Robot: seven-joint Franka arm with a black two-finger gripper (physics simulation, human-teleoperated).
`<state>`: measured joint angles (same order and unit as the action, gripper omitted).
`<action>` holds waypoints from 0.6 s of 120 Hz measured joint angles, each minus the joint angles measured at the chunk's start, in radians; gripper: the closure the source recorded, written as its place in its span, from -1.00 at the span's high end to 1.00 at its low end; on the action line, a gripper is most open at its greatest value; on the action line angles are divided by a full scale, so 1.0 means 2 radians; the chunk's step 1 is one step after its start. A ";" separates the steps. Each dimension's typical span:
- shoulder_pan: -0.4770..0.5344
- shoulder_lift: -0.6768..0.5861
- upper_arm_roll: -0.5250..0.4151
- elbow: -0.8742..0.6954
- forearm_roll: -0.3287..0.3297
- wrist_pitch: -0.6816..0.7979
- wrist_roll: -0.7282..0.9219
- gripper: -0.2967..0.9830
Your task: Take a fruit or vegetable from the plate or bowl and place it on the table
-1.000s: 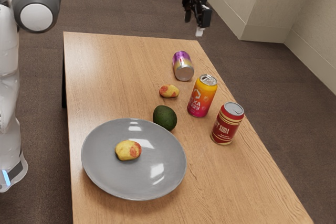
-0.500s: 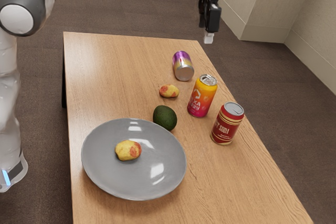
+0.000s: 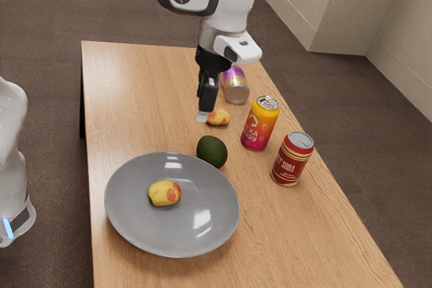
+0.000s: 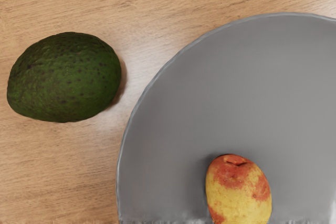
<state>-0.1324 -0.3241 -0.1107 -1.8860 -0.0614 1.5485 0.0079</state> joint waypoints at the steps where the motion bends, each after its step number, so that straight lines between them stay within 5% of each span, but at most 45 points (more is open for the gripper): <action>1: 0.000 -0.004 0.000 -0.007 0.000 0.003 0.000 0.54; 34: 0.000 -0.114 -0.025 -0.178 -0.006 0.082 0.001 0.54; 72: 0.000 -0.150 -0.046 -0.259 -0.038 0.142 -0.001 0.54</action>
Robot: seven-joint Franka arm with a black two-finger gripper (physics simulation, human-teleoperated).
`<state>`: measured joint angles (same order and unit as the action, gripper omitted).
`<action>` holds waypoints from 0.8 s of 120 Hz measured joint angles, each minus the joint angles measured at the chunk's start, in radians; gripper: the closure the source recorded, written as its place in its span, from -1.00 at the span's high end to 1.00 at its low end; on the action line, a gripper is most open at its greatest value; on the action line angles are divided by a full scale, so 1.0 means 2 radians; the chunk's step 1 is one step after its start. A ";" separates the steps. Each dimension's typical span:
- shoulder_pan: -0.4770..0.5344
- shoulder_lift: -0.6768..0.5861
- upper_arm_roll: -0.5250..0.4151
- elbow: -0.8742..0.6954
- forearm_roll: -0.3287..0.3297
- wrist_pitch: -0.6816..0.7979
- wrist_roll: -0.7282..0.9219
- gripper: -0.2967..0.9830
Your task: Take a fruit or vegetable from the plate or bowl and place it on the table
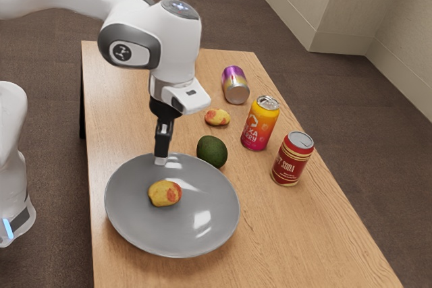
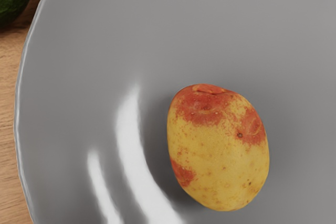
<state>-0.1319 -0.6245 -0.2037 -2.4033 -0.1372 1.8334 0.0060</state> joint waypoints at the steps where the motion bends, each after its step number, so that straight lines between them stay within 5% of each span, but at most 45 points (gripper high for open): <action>1: 0.000 0.000 0.000 -0.001 -0.001 0.001 0.000 0.54; 96: 0.001 0.038 -0.034 -0.040 -0.038 0.080 -0.032 0.54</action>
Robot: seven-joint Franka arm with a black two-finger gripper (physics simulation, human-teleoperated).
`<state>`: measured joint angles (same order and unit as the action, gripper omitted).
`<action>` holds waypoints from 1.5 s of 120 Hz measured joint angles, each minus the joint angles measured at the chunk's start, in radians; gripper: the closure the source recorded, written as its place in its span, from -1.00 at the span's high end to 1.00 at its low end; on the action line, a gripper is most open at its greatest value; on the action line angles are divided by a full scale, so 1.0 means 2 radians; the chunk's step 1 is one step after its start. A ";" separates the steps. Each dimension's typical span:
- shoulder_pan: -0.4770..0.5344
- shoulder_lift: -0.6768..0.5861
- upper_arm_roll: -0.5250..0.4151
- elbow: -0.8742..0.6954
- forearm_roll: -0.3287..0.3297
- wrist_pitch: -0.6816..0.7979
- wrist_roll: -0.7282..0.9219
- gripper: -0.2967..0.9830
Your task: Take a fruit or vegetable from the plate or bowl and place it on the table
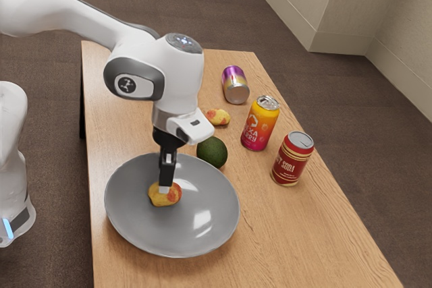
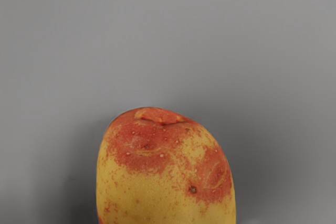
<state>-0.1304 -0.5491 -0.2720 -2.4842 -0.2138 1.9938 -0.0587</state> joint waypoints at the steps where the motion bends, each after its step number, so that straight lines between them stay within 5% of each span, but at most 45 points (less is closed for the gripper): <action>1: 0.000 0.000 0.000 0.000 0.000 0.000 -0.001 0.54; 141: 0.001 0.054 -0.017 -0.012 -0.015 0.051 -0.054 0.53; 167: 0.001 0.055 -0.017 -0.013 -0.014 0.056 -0.057 0.05; 180: 0.001 0.055 -0.018 -0.013 -0.011 0.057 -0.061 -0.03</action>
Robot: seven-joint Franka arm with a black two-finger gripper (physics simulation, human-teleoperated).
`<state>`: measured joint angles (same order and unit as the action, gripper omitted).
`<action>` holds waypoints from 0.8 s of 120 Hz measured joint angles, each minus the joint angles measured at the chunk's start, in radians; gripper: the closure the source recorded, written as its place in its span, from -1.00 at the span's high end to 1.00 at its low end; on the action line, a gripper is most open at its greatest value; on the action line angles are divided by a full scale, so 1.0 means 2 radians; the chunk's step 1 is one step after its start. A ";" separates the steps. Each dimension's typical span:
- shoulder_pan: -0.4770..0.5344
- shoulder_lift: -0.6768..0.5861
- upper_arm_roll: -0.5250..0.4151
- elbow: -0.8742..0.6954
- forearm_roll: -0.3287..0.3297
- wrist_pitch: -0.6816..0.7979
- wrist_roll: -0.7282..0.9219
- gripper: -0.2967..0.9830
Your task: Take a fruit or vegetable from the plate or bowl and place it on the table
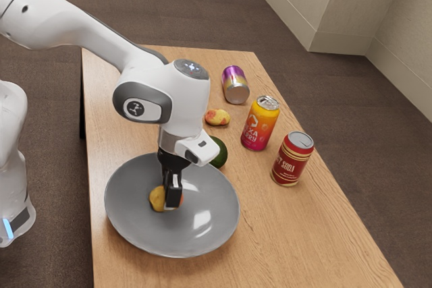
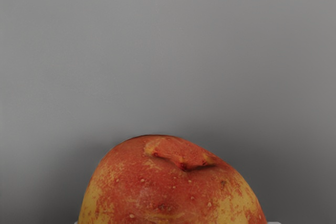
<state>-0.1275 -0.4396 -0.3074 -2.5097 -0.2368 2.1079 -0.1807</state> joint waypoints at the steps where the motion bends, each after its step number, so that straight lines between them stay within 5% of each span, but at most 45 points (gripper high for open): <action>1: 0.000 0.000 0.000 0.000 0.000 0.000 0.000 -0.03; 29: 0.000 -0.013 -0.010 0.021 0.003 -0.006 -0.008 -0.07; 51: 0.000 -0.015 -0.062 0.095 0.004 -0.033 -0.012 -0.07; 72: 0.003 0.056 -0.115 0.200 0.021 -0.064 -0.016 -0.06; 96: 0.003 0.151 -0.123 0.305 0.064 -0.090 -0.020 -0.07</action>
<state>-0.1218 -0.1379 -0.5535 -1.8992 -0.1082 1.9270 -0.2209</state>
